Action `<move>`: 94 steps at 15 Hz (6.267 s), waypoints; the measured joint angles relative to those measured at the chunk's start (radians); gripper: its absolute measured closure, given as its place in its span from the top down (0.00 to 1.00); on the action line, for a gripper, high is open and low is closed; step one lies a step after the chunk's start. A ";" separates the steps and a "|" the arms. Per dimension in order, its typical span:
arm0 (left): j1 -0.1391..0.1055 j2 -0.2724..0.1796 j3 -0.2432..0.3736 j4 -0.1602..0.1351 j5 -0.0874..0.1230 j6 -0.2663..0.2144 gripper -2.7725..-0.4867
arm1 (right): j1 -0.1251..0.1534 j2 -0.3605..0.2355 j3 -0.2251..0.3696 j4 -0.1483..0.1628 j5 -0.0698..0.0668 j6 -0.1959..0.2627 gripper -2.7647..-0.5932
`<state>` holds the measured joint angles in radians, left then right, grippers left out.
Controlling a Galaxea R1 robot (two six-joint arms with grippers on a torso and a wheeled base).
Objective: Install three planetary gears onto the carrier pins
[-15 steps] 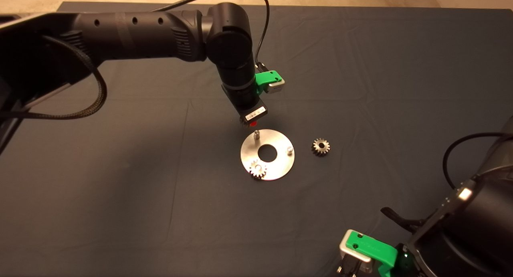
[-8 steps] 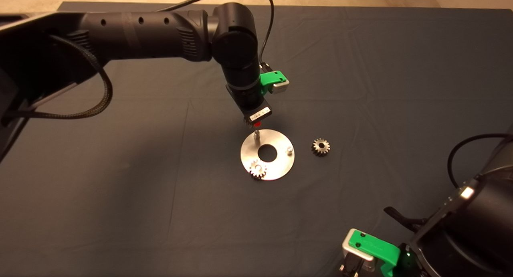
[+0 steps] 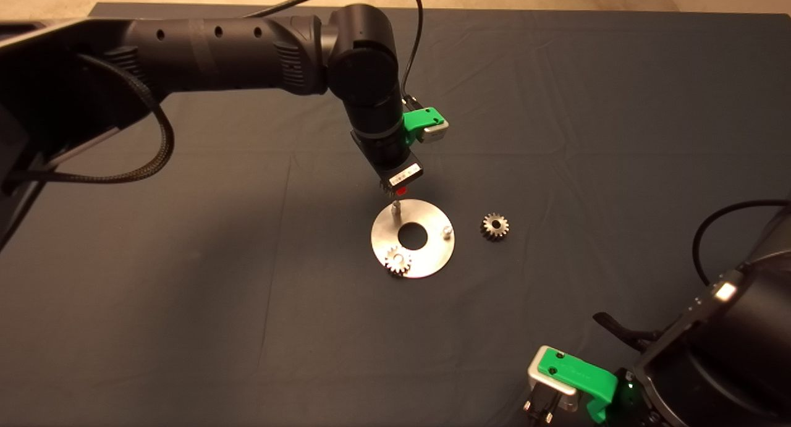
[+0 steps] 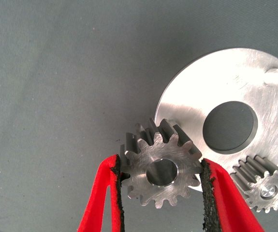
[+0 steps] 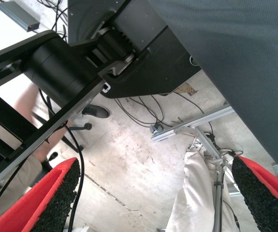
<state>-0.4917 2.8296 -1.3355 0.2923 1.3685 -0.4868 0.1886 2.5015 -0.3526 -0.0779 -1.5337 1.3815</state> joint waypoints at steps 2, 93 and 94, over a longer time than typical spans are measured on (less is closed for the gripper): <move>0.000 -0.003 0.000 0.000 0.000 -0.014 0.09 | 0.008 0.000 0.000 0.000 0.000 0.000 0.80; 0.076 -0.032 0.006 0.001 -0.129 -0.071 0.09 | 0.100 0.000 0.002 0.000 0.000 -0.027 0.80; 0.076 -0.032 0.007 0.002 -0.130 -0.071 0.09 | 0.100 0.000 0.003 0.000 0.000 -0.027 0.80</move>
<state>-0.4155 2.7979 -1.3287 0.2947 1.2383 -0.5579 0.2881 2.5015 -0.3500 -0.0774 -1.5336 1.3543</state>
